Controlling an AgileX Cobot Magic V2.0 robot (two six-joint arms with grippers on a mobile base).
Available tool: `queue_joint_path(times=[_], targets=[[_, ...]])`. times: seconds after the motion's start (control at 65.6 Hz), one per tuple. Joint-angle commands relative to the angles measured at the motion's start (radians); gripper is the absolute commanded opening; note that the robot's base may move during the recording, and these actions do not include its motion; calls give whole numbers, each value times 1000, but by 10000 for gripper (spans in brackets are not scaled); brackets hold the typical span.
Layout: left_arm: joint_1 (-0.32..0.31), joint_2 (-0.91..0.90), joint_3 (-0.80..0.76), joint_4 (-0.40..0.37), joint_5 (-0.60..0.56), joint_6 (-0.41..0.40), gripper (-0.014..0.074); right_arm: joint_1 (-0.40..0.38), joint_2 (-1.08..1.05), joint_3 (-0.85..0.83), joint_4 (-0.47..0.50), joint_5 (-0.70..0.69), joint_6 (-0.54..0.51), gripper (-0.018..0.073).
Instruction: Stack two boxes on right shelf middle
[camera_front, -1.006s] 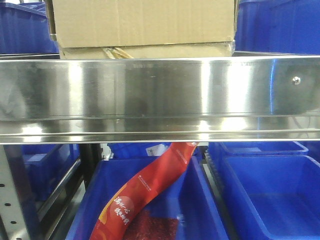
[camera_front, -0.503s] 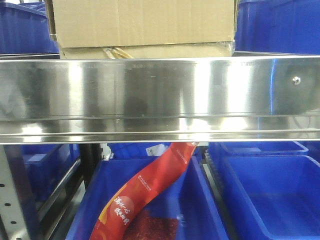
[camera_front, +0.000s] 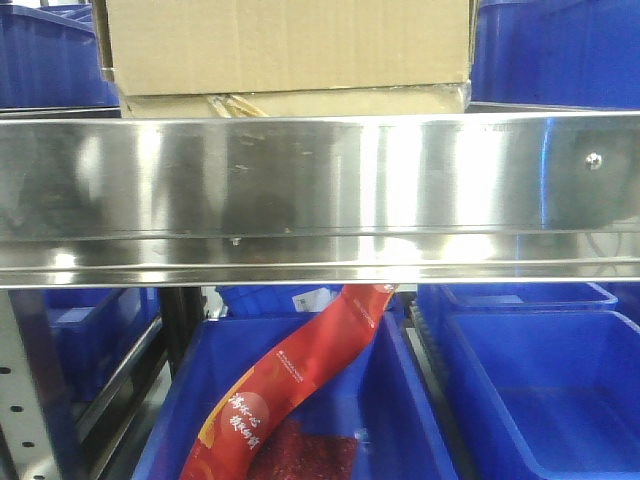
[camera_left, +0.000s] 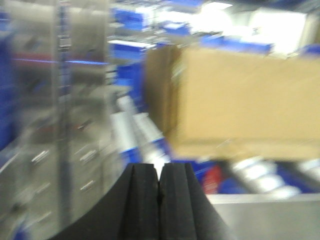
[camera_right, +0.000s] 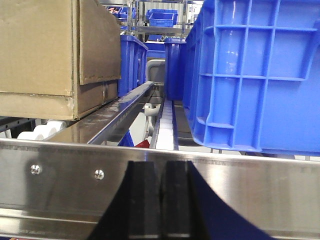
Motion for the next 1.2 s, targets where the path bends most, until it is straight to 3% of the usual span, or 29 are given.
queue_joint_path(times=[0.0,0.091,0.213,0.29,1.189], targets=[[61,-19,54,-53,-76,67,-111,-6,-4,2,-2,-21,-3,-169],[106,-51,117,-73,-131,73,-111,-6,-4,2,-2,-21,-3,-169],[113,-93,174,-76,-185,73,-111,-6,-4,2,-2,-21,-3,-169],[113,-93,174,-76,-142,73,-111,-6,-4,2,-2,-21,-3,-169],[113,-93,174,-74,-159,73,-111,-6,-4,2,-2,-21,-3,-169]])
